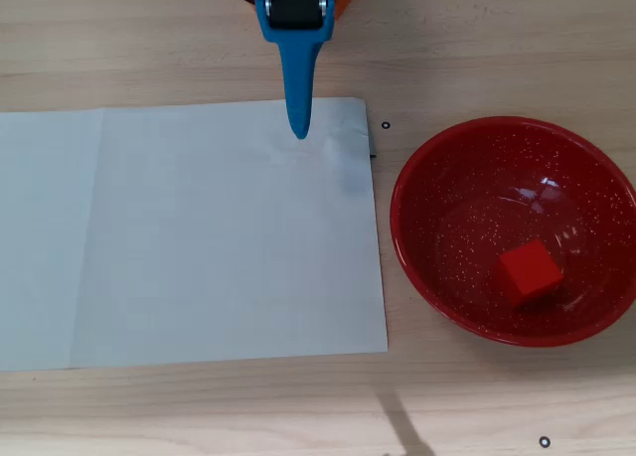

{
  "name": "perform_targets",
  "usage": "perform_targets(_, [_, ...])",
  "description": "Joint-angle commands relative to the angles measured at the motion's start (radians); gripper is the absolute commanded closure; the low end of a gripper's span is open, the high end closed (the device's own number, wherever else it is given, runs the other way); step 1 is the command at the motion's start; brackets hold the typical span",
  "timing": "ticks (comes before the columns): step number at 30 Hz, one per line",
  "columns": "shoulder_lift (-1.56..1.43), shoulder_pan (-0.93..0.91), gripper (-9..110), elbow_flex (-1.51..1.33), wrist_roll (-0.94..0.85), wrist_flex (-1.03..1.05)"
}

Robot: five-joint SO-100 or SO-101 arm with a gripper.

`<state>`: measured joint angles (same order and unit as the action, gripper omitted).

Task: Grasp the red cube and put it in the red bowl

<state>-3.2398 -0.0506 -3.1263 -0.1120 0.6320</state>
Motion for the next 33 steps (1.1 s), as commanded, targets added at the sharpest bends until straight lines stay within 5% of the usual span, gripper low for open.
perform_targets(1, [-0.018,0.025,101,-0.014,-0.026,0.084])
perform_targets(7, [-0.055,0.074,101,-0.014,-0.077,0.278])
perform_targets(33, [-0.052,0.06,101,-0.014,-0.074,0.29])
